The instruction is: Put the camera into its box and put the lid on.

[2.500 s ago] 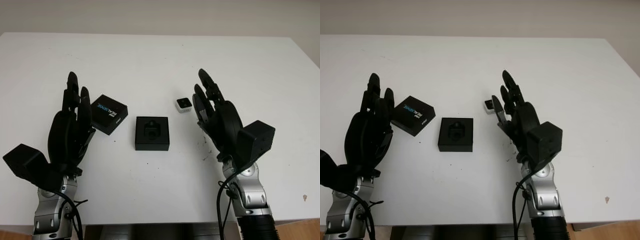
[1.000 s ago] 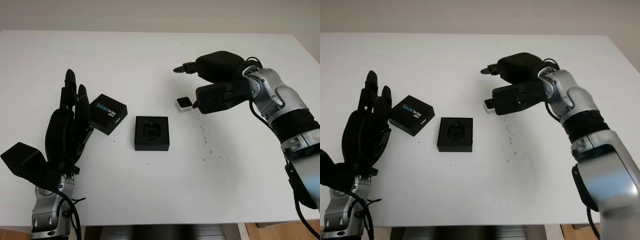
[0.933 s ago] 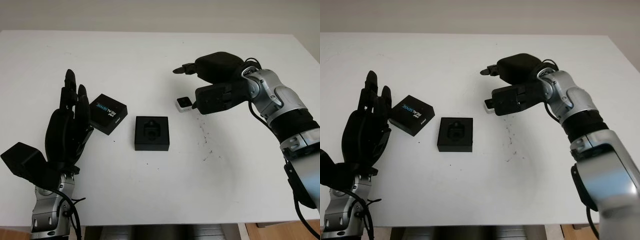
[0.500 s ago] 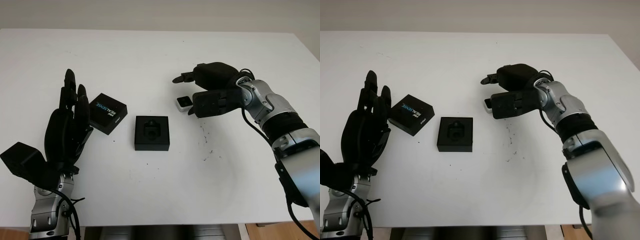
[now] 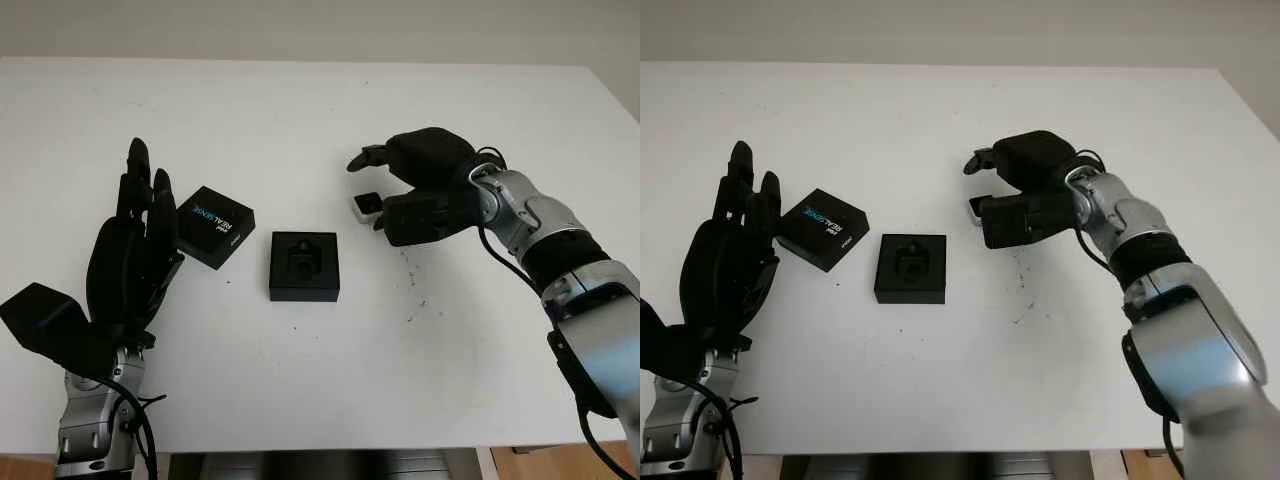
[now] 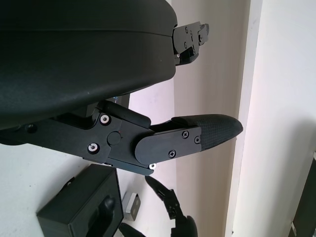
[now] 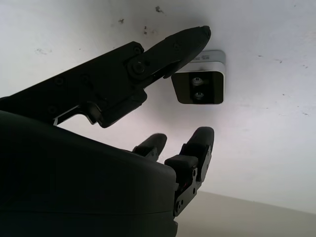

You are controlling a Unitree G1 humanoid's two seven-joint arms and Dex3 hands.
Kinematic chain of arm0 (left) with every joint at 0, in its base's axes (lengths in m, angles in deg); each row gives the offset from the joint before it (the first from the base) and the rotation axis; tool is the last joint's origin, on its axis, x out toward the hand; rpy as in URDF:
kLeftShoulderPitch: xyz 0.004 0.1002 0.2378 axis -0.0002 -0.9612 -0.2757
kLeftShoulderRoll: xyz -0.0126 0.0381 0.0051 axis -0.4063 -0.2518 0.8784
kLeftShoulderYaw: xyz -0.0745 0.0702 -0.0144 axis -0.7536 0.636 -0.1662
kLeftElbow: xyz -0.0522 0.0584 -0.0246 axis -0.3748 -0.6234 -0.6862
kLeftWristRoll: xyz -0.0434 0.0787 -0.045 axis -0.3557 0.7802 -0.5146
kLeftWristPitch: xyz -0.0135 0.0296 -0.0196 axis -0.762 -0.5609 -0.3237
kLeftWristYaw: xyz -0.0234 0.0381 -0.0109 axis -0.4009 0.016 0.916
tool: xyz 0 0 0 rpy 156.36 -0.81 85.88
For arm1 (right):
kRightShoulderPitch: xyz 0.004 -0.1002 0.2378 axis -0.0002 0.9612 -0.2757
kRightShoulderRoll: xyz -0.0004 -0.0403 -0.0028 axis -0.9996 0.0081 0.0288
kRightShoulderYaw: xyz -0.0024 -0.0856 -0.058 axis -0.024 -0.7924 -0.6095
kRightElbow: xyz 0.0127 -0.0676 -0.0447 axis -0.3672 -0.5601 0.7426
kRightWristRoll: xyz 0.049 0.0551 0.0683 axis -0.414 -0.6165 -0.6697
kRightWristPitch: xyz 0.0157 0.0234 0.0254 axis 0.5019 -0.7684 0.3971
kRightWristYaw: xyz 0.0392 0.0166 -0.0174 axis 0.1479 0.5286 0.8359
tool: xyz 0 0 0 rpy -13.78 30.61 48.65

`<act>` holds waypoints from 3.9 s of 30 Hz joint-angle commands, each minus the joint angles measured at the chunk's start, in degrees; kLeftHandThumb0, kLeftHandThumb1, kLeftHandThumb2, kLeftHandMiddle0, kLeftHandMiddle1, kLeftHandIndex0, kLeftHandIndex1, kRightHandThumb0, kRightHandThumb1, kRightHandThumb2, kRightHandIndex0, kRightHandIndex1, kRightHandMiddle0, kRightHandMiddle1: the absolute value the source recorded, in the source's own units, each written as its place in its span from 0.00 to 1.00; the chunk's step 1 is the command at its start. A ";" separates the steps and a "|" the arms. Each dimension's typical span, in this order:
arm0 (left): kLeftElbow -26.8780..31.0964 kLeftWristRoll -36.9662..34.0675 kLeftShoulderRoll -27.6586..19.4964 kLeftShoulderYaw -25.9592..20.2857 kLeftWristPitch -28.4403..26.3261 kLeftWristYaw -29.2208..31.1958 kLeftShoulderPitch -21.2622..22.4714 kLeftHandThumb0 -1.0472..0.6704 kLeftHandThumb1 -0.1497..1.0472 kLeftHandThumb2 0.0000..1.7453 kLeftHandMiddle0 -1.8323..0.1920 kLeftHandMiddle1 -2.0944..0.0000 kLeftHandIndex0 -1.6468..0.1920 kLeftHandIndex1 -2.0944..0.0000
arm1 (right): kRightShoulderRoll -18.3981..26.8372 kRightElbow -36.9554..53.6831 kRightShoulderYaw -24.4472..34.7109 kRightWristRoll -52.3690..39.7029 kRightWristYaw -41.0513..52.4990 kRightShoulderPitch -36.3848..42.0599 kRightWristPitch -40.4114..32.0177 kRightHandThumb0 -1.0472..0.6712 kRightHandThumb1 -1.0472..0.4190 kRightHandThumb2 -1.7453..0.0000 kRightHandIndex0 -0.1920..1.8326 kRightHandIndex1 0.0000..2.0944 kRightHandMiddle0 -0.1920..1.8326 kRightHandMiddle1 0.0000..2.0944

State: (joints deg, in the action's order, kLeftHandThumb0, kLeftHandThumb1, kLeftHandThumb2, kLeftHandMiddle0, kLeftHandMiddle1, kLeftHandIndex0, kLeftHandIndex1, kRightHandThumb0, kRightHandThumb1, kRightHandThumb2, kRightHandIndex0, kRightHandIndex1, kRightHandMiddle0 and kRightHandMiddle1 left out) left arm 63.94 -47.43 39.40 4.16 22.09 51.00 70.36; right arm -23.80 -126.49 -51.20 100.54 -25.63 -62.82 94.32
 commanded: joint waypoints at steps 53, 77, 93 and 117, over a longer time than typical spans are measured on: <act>1.69 0.36 0.41 -0.16 0.36 -0.10 -0.79 0.22 1.00 0.31 1.00 1.00 1.00 1.00 | 0.35 -5.37 -3.98 2.42 -11.34 0.41 3.39 0.41 0.03 0.97 0.29 0.22 0.25 0.78; 4.67 2.48 4.05 3.78 -0.76 -3.18 -3.70 0.22 1.00 0.33 1.00 1.00 1.00 1.00 | -1.15 41.78 14.88 -14.35 4.50 23.46 -19.65 0.42 0.00 0.96 0.35 0.12 0.26 0.99; 4.48 2.20 7.19 6.23 -1.51 -3.87 -4.65 0.21 1.00 0.34 1.00 1.00 1.00 1.00 | -5.42 78.26 16.14 -11.19 20.49 35.57 -45.98 0.39 0.00 0.94 0.35 0.13 0.29 1.00; 6.62 1.71 7.62 5.72 -1.21 -4.09 -6.73 0.21 1.00 0.33 1.00 1.00 1.00 1.00 | -12.63 73.54 9.46 -11.29 22.09 30.52 -48.03 0.37 0.00 0.92 0.33 0.13 0.28 0.99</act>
State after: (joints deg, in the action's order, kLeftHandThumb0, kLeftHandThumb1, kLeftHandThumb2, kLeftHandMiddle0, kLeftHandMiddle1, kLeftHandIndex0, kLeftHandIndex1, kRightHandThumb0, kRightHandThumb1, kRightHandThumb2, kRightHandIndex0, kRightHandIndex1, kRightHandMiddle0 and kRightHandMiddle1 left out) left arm 69.42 -45.40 47.11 9.97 20.72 46.70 64.40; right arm -35.94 -53.14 -41.46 89.00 -2.94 -32.78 46.14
